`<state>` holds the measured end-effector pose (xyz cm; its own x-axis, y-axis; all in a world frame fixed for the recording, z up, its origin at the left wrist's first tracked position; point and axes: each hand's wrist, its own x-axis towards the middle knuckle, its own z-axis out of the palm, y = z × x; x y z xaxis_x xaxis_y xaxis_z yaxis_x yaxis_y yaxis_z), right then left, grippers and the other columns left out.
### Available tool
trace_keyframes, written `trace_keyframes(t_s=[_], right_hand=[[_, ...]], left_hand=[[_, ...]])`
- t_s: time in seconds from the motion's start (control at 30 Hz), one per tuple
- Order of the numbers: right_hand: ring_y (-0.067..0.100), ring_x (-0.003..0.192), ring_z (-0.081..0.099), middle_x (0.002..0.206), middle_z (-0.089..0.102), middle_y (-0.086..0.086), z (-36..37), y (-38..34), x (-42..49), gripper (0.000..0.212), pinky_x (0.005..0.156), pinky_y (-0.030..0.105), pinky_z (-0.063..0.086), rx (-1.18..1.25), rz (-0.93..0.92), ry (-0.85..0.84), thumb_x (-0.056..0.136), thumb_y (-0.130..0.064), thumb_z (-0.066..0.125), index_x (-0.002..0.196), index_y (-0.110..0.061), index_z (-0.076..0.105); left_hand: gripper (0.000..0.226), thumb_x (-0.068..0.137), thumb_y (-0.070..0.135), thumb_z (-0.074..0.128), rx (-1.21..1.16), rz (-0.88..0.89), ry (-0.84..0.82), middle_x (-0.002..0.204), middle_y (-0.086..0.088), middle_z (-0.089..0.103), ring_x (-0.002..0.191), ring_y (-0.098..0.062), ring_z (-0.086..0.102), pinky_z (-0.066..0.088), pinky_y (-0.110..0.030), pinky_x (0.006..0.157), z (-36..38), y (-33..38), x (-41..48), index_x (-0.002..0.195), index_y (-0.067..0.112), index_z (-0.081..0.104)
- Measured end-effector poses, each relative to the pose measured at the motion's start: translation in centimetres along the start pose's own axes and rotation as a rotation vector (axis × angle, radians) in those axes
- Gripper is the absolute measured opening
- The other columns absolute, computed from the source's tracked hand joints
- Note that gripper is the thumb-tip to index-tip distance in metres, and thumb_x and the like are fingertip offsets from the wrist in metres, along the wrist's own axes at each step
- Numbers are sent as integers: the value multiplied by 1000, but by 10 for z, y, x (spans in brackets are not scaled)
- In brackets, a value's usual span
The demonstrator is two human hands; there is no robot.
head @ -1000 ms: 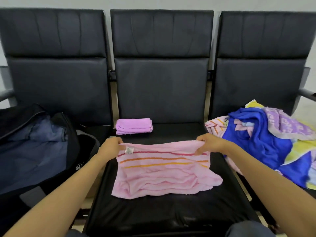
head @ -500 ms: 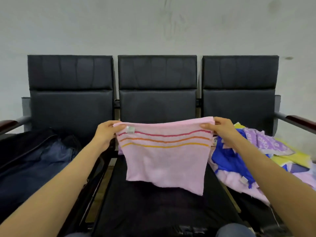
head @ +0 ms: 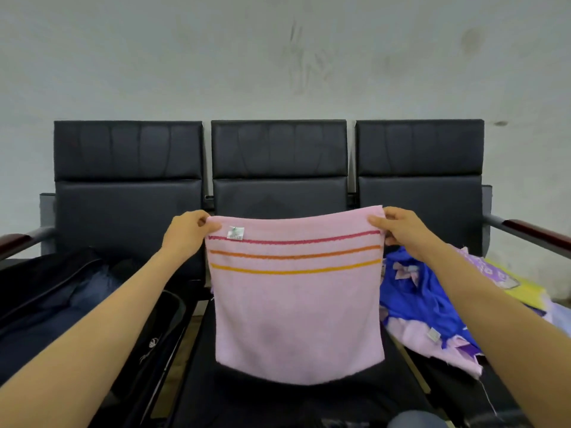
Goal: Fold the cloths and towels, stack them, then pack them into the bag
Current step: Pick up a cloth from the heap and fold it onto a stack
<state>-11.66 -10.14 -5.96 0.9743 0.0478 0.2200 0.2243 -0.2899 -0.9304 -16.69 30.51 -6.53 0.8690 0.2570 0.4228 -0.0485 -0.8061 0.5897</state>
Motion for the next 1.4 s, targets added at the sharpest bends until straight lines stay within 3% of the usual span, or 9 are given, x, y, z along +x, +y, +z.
trace_keyframes(t_s=[0.17, 0.27, 0.4, 0.6, 0.8, 0.93, 1.07, 1.23, 1.4], right_hand=[[27, 105, 60, 115, 60, 13, 20, 23, 8, 18, 74, 39, 60, 166, 217, -56, 99, -14, 50, 115, -7, 54], [26, 106, 58, 113, 57, 10, 31, 25, 13, 17, 83, 41, 58, 62, 116, 17, 98, -13, 50, 114, -8, 53], [13, 90, 59, 99, 57, 1, 37, 14, 17, 17, 77, 28, 55, 97, -22, 137, 100, -15, 46, 115, -10, 52], [25, 105, 58, 112, 57, 10, 39, 22, 10, 18, 88, 40, 54, 195, 126, 51, 100, -15, 45, 114, -8, 54], [22, 92, 61, 109, 60, 8, 33, 71, -18, 11, 76, 39, 58, 25, 531, -262, 97, -10, 51, 107, -14, 53], [26, 93, 62, 121, 58, 15, 43, 127, -34, 40, 60, 36, 60, -91, 712, -364, 96, -8, 52, 135, -3, 43], [22, 87, 62, 103, 61, 9, 59, 167, -43, 36, 68, 39, 59, -143, 805, -346, 96, -10, 53, 131, -6, 46], [26, 106, 56, 126, 53, 15, 76, 190, -28, 42, 75, 35, 54, -237, 764, -267, 97, -17, 53, 136, -8, 42], [23, 98, 54, 113, 51, 11, 92, 195, -1, 38, 73, 30, 51, -452, 658, -273, 100, -18, 46, 136, -5, 42]], left_hand=[[15, 99, 22, 50, -324, -234, -95, 94, -15, 62, 72, -30, 70, 59, -44, 71, 34, -6, -2, 100, 7, 52], [13, 98, 23, 50, -507, -222, -30, 106, -18, 63, 91, -34, 68, 56, -51, 82, 42, -14, 4, 89, 14, 51], [13, 96, 29, 51, -623, -148, 59, 102, -14, 66, 94, -34, 67, 53, -55, 87, 36, -17, 9, 83, 25, 50], [10, 96, 23, 53, -501, -195, -27, 94, -13, 66, 73, -26, 66, 57, -48, 80, 35, -25, -11, 88, 16, 55], [9, 94, 14, 56, -293, -447, -471, 68, -13, 65, 52, -18, 63, 55, -27, 52, 54, -55, -55, 92, 6, 58], [19, 92, 13, 59, -217, -507, -560, 56, -5, 45, 43, -13, 41, 36, -18, 38, 88, -79, -76, 76, 10, 49], [33, 90, 18, 65, -125, -491, -513, 62, -4, 48, 56, -16, 43, 34, -26, 54, 126, -100, -80, 64, 12, 45], [18, 94, 21, 56, -157, -589, -487, 96, -14, 63, 88, -27, 62, 50, -34, 69, 160, -111, -66, 93, 3, 57], [14, 98, 20, 49, -202, -658, -474, 101, -14, 63, 93, -29, 64, 55, -43, 78, 181, -119, -47, 103, 8, 52]])
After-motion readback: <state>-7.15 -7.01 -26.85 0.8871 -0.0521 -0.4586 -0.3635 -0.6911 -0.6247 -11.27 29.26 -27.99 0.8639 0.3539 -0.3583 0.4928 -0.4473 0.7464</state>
